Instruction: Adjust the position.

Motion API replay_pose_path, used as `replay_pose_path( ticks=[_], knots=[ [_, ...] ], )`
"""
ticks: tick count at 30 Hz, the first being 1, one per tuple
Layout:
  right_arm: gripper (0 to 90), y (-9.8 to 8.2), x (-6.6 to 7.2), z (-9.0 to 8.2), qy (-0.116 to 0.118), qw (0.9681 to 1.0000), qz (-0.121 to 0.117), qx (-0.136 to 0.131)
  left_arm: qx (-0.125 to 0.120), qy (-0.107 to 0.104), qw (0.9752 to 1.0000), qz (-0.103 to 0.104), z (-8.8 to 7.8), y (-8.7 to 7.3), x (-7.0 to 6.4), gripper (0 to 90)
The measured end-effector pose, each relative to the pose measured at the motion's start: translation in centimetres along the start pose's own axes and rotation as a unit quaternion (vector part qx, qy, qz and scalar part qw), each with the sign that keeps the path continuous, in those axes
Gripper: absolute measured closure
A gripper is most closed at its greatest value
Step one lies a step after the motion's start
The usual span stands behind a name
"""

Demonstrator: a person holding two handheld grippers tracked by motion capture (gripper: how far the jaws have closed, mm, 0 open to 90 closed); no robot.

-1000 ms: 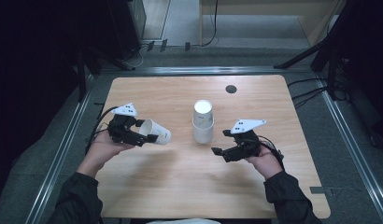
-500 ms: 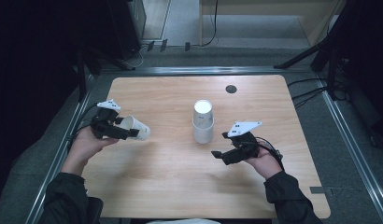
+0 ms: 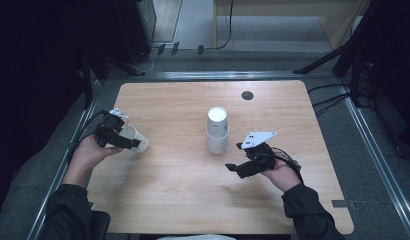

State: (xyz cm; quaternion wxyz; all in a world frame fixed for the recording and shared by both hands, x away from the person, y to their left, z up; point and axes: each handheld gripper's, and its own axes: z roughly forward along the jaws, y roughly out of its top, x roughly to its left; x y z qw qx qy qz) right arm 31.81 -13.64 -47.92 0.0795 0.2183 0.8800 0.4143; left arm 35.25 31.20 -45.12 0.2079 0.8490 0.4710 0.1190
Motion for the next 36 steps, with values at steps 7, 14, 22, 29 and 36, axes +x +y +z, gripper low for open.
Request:
replay_pose_path(
  ticks=[7, 14, 22, 29, 36],
  knots=[
    [18.4, 0.0, 0.0, -0.1, -0.001, 1.0, -0.001, -0.001, 0.022, 0.02, 0.9995, -0.012, 0.9, 0.4, 0.1, 21.6],
    [18.3, 0.2, 0.2, 0.0, 0.002, 1.0, -0.004, -0.004, 0.04, 0.031, 0.9987, -0.009, 1.8, 1.0, -0.3, 21.2],
    [18.3, 0.3, 0.2, -0.1, 0.002, 1.0, -0.003, -0.007, 0.046, 0.031, 0.9984, -0.003, 2.2, 1.0, -0.5, 20.2],
    [18.3, 0.3, 0.2, 0.0, 0.002, 1.0, -0.006, -0.007, 0.046, 0.025, 0.9986, 0.0, 2.4, 1.1, -0.7, 19.2],
    [18.4, 0.3, 0.2, -0.1, 0.002, 0.9999, -0.008, -0.007, 0.044, 0.002, 0.999, 0.002, 2.4, 1.2, -0.9, 18.2]
  ],
)
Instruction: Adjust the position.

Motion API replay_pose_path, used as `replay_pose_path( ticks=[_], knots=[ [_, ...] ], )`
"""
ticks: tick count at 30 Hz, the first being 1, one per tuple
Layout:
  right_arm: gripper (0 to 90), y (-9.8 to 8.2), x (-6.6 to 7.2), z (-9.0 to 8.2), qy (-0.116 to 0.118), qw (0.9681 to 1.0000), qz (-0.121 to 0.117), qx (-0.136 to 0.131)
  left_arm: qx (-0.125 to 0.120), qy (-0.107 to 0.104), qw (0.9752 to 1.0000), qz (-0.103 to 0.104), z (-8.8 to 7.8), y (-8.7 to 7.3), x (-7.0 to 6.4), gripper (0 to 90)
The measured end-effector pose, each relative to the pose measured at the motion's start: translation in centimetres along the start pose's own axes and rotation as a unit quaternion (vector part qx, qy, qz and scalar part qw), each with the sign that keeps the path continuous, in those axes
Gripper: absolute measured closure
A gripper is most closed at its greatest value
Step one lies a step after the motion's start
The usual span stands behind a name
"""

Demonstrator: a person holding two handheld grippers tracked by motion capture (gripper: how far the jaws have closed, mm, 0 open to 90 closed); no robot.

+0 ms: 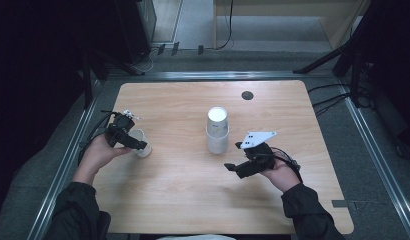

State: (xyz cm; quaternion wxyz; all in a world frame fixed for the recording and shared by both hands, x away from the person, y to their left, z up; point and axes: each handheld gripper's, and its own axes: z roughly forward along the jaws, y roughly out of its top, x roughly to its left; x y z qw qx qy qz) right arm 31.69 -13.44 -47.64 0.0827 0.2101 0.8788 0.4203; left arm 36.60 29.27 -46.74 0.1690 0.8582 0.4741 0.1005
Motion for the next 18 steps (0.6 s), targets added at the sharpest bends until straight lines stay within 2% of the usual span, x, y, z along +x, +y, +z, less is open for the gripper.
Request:
replay_pose_path(
  ticks=[12, 18],
  knots=[
    [18.4, 0.1, 0.1, -0.1, 0.001, 1.0, -0.003, -0.007, -0.011, -0.006, 0.9999, -0.004, -0.4, 0.0, 0.0, 15.0],
    [18.5, 0.1, 0.0, -0.2, 0.002, 1.0, -0.004, -0.007, -0.026, -0.016, 0.9994, -0.016, -1.1, -0.2, 0.3, 14.0]
  ],
)
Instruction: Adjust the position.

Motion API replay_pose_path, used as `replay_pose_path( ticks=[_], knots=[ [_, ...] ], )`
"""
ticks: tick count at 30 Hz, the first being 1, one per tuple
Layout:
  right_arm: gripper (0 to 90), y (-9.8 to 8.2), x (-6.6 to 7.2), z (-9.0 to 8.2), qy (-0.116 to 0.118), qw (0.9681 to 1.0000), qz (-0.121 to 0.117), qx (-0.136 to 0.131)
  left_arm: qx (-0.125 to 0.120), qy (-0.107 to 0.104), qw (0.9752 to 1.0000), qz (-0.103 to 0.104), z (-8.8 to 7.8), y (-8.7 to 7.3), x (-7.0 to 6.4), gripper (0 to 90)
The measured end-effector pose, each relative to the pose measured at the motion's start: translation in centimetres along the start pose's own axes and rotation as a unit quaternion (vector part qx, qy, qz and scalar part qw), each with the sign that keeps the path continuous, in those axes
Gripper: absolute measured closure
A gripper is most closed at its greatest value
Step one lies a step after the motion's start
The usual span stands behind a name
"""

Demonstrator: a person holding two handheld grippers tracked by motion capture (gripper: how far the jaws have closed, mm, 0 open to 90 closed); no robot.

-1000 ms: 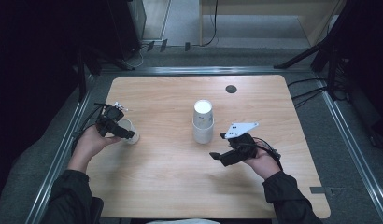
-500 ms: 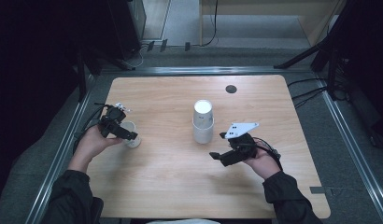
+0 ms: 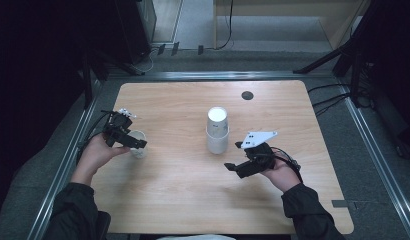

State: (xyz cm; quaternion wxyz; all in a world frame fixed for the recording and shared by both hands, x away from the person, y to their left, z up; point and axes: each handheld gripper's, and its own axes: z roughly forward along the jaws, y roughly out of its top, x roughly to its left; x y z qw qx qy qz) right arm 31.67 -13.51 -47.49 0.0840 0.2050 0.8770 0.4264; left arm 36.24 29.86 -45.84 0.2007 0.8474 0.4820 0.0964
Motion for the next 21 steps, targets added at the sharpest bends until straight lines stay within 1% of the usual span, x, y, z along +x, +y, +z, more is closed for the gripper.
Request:
replay_pose_path(
  ticks=[1, 2, 4, 6, 8, 10, 15, 17, 18, 19, 20, 21],
  knots=[
    [18.7, 0.0, 0.0, 0.0, 0.001, 1.0, 0.0, -0.001, -0.002, 0.0, 1.0, -0.001, -0.1, 0.0, 0.0, 13.9],
    [19.1, 0.0, 0.0, 0.0, 0.002, 1.0, 0.002, -0.002, -0.008, 0.0, 1.0, -0.005, -0.4, 0.0, 0.1, 13.9],
    [19.4, 0.1, -0.1, -0.1, 0.005, 1.0, 0.002, -0.004, -0.019, -0.004, 0.9998, -0.005, -0.8, 0.0, 0.1, 13.9],
    [19.5, 0.1, -0.1, -0.1, 0.006, 1.0, 0.001, -0.005, -0.027, -0.003, 0.9996, -0.008, -1.2, 0.0, 0.1, 13.9],
    [20.0, 0.0, -0.1, -0.2, 0.006, 1.0, 0.001, -0.007, -0.035, -0.003, 0.9993, -0.006, -1.8, 0.1, 0.0, 13.9],
    [20.1, 0.0, -0.1, -0.2, 0.007, 0.9999, -0.001, -0.008, -0.044, -0.005, 0.999, -0.007, -2.3, 0.1, -0.1, 13.9],
    [20.5, -0.1, -0.3, -0.2, 0.007, 0.9999, -0.01, -0.008, -0.061, 0.001, 0.9981, -0.008, -3.4, 0.2, -0.1, 13.9],
    [19.8, -0.2, -0.4, -0.2, 0.005, 0.9998, -0.013, -0.013, -0.078, 0.002, 0.997, -0.001, -3.8, 0.2, -0.3, 13.9],
    [18.6, -0.2, -0.4, -0.2, 0.005, 0.9998, -0.012, -0.015, -0.089, -0.002, 0.9961, 0.002, -4.0, 0.2, -0.4, 13.9],
    [17.6, -0.2, -0.5, -0.2, 0.006, 0.9998, -0.008, -0.016, -0.093, -0.009, 0.9956, 0.003, -4.2, 0.3, -0.6, 13.9],
    [16.9, -0.1, -0.6, -0.3, 0.007, 0.9999, -0.001, -0.014, -0.097, -0.013, 0.9951, 0.005, -4.3, 0.3, -0.8, 13.9],
    [16.6, -0.1, -0.7, -0.3, 0.003, 0.9999, 0.006, -0.01, -0.099, -0.014, 0.9949, 0.01, -4.3, 0.4, -0.9, 13.9]
  ],
)
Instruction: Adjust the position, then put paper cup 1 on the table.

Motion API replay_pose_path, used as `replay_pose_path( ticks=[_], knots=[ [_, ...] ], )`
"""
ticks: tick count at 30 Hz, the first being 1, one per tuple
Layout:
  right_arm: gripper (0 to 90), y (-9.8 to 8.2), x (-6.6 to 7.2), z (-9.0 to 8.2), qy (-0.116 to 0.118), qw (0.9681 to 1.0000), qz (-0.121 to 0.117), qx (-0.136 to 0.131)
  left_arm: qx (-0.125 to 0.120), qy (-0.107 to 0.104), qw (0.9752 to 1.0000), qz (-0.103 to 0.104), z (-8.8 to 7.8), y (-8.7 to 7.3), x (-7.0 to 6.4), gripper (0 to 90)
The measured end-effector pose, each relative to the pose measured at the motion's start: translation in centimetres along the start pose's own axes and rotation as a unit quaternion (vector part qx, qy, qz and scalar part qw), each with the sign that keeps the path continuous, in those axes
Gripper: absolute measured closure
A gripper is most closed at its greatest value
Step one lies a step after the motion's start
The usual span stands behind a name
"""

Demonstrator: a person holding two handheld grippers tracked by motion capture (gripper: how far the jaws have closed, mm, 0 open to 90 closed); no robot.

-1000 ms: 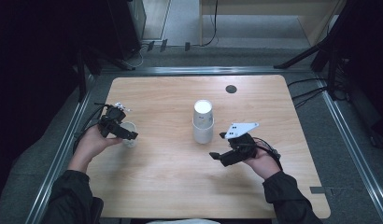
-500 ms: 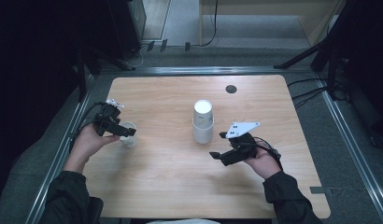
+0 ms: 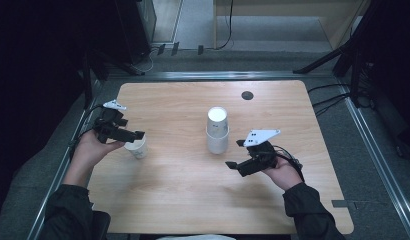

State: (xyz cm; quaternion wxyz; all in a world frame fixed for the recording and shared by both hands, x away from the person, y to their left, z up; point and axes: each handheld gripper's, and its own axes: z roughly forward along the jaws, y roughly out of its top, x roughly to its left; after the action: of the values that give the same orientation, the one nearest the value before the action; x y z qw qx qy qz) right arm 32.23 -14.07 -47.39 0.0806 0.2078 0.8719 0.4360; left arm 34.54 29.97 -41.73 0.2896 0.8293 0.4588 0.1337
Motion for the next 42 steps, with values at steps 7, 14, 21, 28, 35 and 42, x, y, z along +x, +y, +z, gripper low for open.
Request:
replay_pose_path(
  ticks=[7, 14, 21, 28, 35, 42],
  knots=[
    [13.8, 0.9, -0.7, -0.8, 0.014, 0.9993, 0.036, -0.001, -0.008, -0.016, 0.9996, 0.021, 0.1, 0.7, -1.7, 13.9],
    [13.6, 1.6, -0.9, -1.1, -0.001, 0.9986, 0.044, -0.028, -0.027, -0.042, 0.9984, 0.027, 0.2, 1.1, -3.3, 15.1],
    [14.8, 2.4, -1.2, -1.4, -0.003, 0.9968, 0.07, -0.038, -0.031, -0.066, 0.9961, 0.051, 0.7, 1.1, -5.1, 15.1],
    [18.1, 3.1, -1.4, -1.4, 0.001, 0.9973, 0.064, -0.035, -0.033, -0.081, 0.9941, 0.065, 1.7, 0.8, -6.5, 15.1],
    [19.2, 4.4, -2.1, -1.3, -0.011, 0.9985, 0.046, -0.028, -0.033, -0.094, 0.9922, 0.075, 1.9, 0.6, -7.7, 15.1],
    [20.0, 5.4, -3.2, -1.0, -0.012, 0.9993, 0.032, -0.011, -0.035, -0.101, 0.9906, 0.085, 2.0, 0.4, -8.7, 15.1]
  ],
)
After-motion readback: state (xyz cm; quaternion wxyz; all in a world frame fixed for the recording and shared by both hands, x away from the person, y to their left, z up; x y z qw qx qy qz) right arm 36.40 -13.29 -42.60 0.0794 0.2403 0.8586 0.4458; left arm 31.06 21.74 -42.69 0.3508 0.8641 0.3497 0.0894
